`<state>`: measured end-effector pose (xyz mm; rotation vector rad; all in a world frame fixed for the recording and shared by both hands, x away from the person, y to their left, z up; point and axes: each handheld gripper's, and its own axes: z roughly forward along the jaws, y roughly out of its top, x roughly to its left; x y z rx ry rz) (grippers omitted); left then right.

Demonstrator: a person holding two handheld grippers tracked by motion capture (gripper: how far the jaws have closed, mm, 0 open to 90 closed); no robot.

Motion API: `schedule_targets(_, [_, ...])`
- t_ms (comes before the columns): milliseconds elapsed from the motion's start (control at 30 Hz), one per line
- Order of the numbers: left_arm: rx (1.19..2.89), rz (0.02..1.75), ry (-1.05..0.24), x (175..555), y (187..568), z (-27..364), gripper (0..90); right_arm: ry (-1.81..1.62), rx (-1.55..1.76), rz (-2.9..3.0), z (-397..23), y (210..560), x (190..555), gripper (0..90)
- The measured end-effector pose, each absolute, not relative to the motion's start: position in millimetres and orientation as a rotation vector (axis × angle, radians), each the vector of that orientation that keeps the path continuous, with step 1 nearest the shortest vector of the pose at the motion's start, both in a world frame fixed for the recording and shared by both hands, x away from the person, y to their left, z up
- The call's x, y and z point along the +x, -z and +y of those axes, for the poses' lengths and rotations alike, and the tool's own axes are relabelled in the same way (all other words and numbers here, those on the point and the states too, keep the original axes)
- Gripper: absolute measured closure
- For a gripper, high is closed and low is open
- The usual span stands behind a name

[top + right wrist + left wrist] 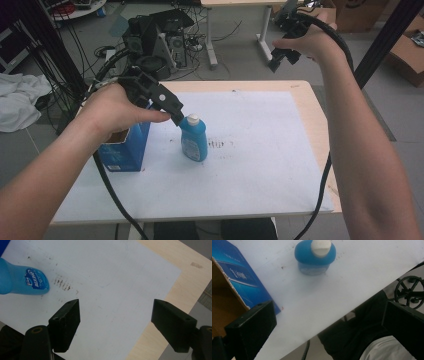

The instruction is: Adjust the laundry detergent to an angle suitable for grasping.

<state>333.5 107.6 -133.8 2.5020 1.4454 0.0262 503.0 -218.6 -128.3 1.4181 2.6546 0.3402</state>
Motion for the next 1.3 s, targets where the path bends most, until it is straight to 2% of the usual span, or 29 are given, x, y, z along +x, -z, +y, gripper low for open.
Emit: schedule_targets(1300, [2.502, 1.433, -0.051, 335.8, 130.5, 106.4, 0.1, -0.370, 1.415, 2.661, -233.2, 137.3, 491.6, 22.9])
